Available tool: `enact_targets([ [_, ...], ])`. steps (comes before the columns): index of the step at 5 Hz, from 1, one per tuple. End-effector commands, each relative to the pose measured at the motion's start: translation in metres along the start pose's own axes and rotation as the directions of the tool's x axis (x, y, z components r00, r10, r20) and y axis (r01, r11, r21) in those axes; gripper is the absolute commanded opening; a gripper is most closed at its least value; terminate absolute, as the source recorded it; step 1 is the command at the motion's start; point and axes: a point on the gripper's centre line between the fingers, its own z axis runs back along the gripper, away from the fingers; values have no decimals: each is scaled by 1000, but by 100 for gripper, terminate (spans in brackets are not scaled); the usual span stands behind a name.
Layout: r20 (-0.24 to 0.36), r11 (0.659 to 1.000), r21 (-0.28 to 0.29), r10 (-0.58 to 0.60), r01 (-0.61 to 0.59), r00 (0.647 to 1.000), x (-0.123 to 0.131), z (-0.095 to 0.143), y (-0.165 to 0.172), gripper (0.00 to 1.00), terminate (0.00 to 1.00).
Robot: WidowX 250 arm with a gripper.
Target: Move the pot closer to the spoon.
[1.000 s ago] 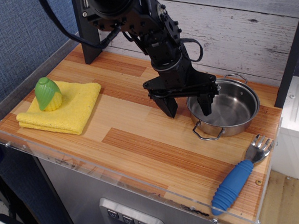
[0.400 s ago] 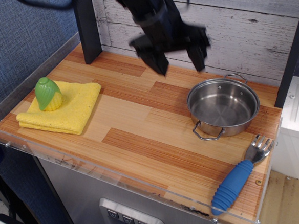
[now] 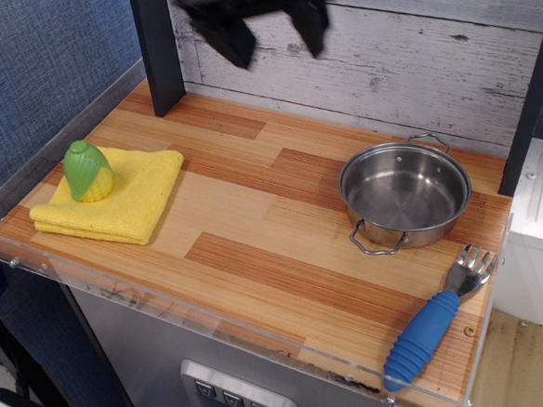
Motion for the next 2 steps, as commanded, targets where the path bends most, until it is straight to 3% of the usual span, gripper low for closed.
enact_targets([
  [1,55,1000,0,-19,19,998,8,19,-2,100,0],
  [2,55,1000,0,-19,19,998,8,19,-2,100,100],
])
